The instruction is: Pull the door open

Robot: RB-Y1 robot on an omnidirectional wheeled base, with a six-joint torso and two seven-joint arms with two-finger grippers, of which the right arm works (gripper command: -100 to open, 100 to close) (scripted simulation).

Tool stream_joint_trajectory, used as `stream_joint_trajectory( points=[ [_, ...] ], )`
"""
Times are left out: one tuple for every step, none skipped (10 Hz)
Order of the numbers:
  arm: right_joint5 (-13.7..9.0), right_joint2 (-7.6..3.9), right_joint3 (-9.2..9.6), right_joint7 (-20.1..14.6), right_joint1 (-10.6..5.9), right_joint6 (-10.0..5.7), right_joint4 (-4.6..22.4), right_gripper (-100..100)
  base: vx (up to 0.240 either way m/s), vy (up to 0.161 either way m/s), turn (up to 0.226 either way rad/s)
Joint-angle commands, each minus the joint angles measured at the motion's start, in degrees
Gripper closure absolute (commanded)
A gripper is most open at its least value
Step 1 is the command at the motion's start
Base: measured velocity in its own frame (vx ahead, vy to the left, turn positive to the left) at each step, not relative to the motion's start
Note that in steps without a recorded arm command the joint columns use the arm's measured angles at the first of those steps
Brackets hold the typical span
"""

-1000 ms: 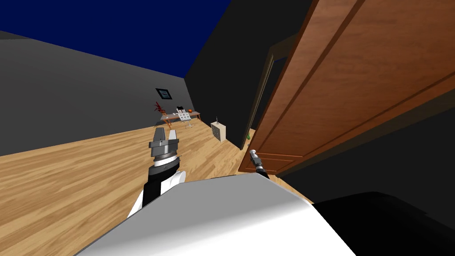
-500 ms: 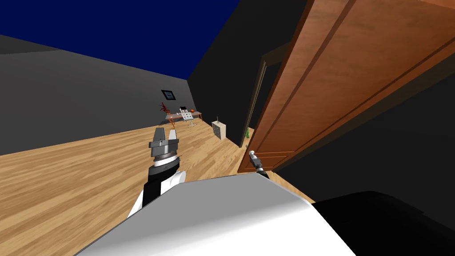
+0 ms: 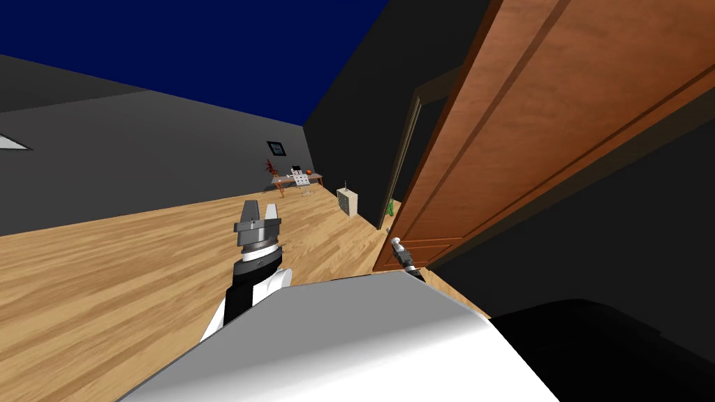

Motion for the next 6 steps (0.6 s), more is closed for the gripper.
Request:
stream_joint_trajectory(
  points=[
    [0.4, -0.2, 0.84, -1.1, 0.15, -1.33, 1.0, 100, -0.234, 0.004, 0.18],
    [0.5, -0.59, 1.08, -1.7, 0.15, -2.1, 1.6, 100, -0.243, -0.025, 0.143],
    [0.6, -1.0, 1.34, -2.3, 0.16, -2.9, 2.3, 100, -0.226, -0.076, 0.2],
    [0.7, -1.41, 1.6, -3.0, 0.16, -3.7, 2.9, 100, -0.193, -0.083, 0.228],
    [0.8, -1.8, 1.85, -3.6, 0.16, -4.47, 3.5, 100, -0.195, -0.083, 0.201],
    [0.9, -2.17, 2.08, -4.2, 0.17, -5.19, 4.1, 100, -0.212, -0.056, 0.172]
  ],
)
